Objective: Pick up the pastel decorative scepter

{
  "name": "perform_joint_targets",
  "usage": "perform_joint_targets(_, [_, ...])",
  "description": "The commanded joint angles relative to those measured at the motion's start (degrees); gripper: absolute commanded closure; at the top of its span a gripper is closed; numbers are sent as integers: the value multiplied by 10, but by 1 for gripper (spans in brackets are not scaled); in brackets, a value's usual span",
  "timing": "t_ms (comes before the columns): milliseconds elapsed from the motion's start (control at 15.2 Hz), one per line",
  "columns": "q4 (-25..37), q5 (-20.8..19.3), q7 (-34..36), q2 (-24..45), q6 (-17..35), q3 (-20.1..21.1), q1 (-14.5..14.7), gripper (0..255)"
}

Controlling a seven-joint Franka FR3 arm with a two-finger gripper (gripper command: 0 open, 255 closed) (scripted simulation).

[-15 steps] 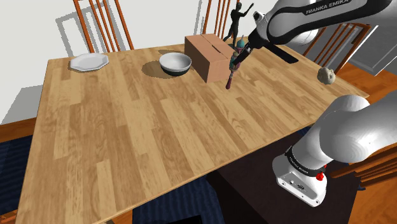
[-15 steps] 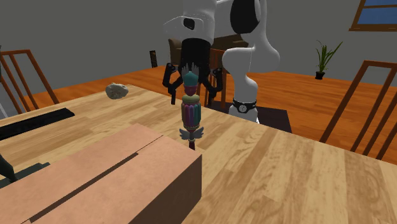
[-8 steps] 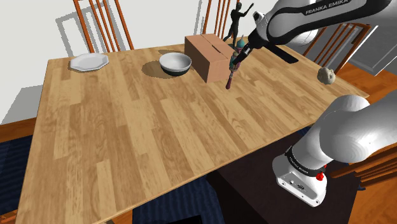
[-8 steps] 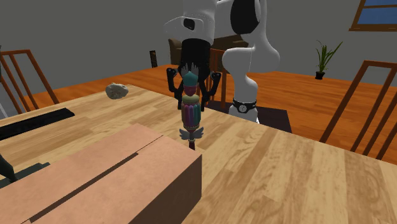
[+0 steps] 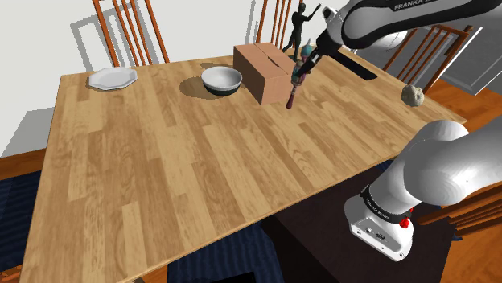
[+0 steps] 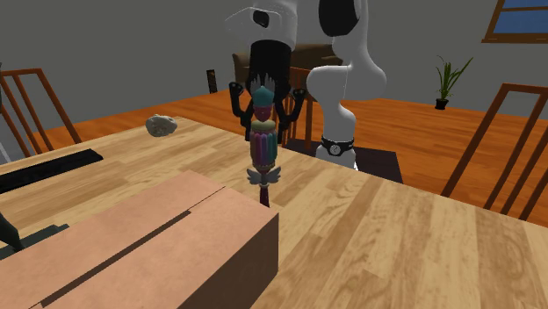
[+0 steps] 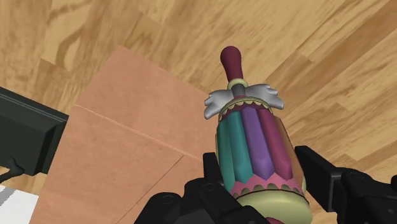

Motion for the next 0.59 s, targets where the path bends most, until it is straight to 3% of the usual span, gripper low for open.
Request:
perform_joint_targets(0, [11, -2, 4, -5, -17, 4, -2, 255])
perform_joint_targets(528, [57, -8, 19, -28, -85, 19, -8, 255])
